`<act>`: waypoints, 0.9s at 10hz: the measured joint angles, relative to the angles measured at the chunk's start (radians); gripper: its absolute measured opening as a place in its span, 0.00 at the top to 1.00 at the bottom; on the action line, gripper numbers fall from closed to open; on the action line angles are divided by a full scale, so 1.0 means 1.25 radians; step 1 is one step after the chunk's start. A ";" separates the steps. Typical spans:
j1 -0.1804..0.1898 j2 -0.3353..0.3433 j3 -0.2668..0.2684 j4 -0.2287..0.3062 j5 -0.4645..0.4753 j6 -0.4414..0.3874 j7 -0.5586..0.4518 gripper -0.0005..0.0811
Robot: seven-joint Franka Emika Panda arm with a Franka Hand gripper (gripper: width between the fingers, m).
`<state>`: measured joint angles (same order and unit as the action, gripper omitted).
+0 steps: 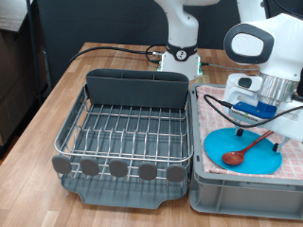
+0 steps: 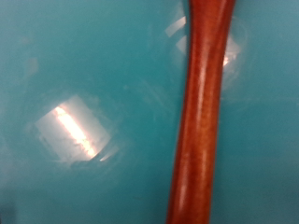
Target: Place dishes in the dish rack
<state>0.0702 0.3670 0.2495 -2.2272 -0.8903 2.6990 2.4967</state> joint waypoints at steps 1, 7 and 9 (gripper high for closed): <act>0.004 0.000 -0.002 0.000 -0.007 0.000 0.014 0.01; 0.012 0.004 -0.004 0.000 -0.027 0.000 0.051 0.68; 0.012 0.004 -0.004 0.002 -0.031 0.000 0.051 0.88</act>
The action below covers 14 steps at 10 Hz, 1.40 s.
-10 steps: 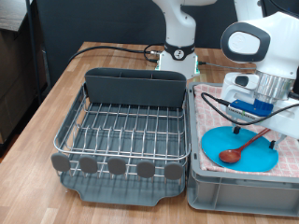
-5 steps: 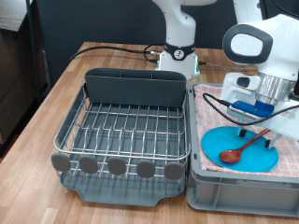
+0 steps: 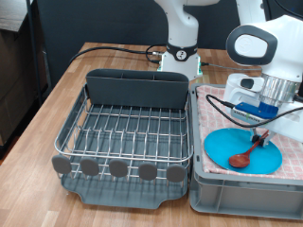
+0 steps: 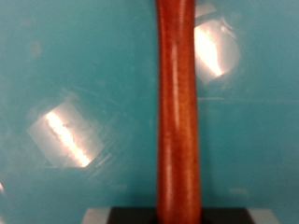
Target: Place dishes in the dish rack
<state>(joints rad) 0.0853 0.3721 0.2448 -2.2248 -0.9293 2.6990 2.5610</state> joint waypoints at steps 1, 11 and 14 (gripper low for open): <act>0.000 -0.001 0.002 0.006 0.000 -0.005 -0.003 0.88; -0.022 -0.195 0.048 -0.021 0.300 -0.160 -0.224 0.88; -0.023 -0.225 0.041 -0.054 0.320 -0.159 -0.204 0.88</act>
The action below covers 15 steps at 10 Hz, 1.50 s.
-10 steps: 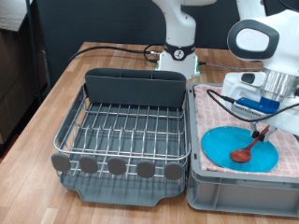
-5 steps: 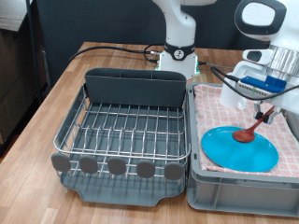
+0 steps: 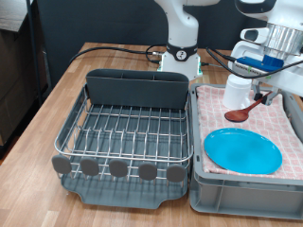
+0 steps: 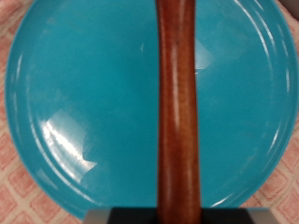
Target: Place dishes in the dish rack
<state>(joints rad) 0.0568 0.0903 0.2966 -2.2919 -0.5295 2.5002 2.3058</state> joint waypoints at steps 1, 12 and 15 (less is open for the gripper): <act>-0.002 -0.013 -0.009 -0.016 0.012 -0.007 0.034 0.88; -0.006 -0.226 -0.070 -0.182 0.148 -0.191 0.254 0.88; -0.016 -0.299 -0.105 -0.255 0.166 -0.185 0.255 0.88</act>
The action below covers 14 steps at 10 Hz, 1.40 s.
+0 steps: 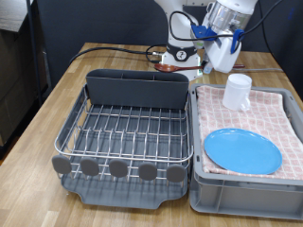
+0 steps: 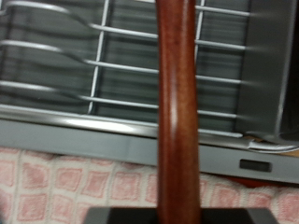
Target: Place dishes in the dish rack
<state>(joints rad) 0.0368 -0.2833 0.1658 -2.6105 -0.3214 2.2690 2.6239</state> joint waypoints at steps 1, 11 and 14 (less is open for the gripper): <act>0.000 -0.027 -0.012 -0.028 0.004 0.006 -0.001 0.88; 0.004 -0.204 -0.109 -0.156 0.037 -0.025 -0.039 0.88; 0.019 -0.204 -0.172 -0.171 0.104 -0.012 -0.107 0.88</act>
<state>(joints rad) 0.0607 -0.5386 -0.0494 -2.8244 -0.1909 2.2535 2.4897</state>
